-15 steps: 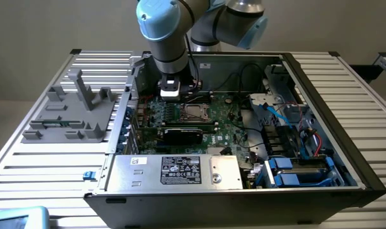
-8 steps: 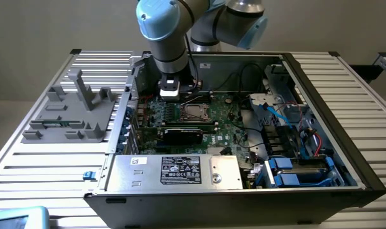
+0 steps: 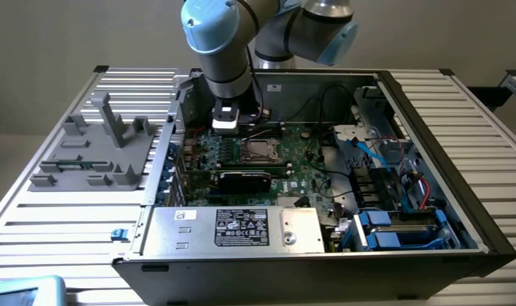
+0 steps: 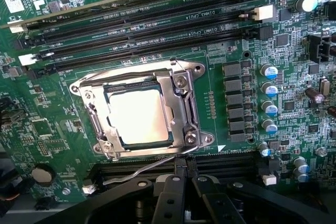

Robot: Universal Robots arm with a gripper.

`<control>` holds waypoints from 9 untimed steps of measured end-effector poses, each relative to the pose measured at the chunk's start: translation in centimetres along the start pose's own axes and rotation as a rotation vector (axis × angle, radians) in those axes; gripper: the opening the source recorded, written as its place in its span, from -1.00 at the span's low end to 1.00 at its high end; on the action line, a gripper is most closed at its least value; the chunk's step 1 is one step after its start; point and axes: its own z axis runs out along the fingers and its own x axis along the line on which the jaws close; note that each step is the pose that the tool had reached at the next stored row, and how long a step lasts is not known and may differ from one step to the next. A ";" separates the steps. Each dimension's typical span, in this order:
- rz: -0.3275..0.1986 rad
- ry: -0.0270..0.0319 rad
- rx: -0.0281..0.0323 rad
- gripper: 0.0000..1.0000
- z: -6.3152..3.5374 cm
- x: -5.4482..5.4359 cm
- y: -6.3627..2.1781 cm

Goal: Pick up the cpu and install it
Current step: 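Install the first cpu locking lever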

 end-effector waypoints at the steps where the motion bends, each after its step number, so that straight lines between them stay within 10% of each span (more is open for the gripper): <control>1: 0.002 0.0006 -0.0001 -0.78 0.00 0.0 0.00; 9: 0.004 0.0009 0.0014 -0.78 -0.03 -0.2 0.07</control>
